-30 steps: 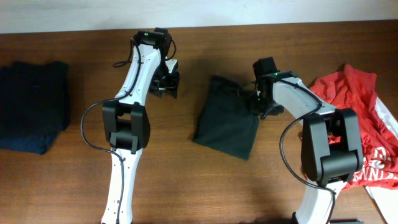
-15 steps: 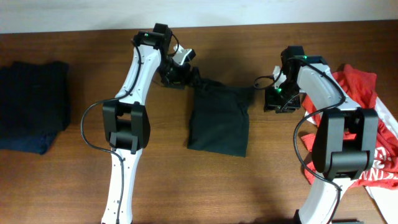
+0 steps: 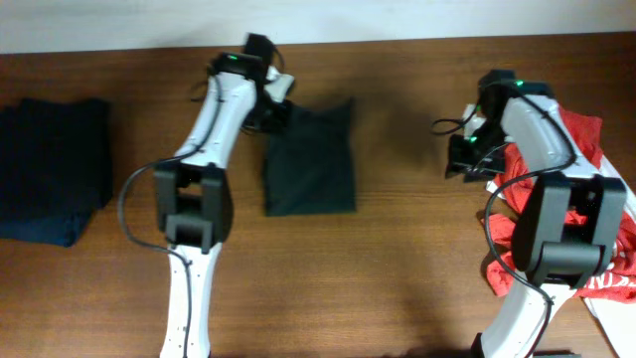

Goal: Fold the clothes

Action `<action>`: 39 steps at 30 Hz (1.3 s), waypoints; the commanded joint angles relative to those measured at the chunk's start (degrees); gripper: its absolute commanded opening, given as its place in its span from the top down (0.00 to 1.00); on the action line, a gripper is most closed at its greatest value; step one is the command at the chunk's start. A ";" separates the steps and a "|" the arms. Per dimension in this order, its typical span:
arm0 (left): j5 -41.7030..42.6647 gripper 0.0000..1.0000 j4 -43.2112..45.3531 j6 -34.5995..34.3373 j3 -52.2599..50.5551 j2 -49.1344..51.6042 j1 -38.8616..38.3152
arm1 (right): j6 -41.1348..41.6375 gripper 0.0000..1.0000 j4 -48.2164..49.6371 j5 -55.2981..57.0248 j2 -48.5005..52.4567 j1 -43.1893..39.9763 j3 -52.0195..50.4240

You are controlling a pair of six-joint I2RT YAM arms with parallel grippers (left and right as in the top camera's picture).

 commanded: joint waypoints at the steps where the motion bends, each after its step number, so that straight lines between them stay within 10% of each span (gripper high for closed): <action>1: -14.58 1.00 -3.08 -0.76 1.42 -9.07 6.19 | -0.28 0.59 -4.74 0.74 -0.17 -3.08 7.41; 17: -24.37 1.00 7.10 5.79 5.29 -19.78 38.05 | -0.37 0.58 -8.33 1.01 -0.17 -4.28 10.21; 39: -24.41 0.88 10.03 5.33 0.13 -14.05 49.11 | -0.39 0.59 -10.27 1.01 -0.17 -4.28 10.19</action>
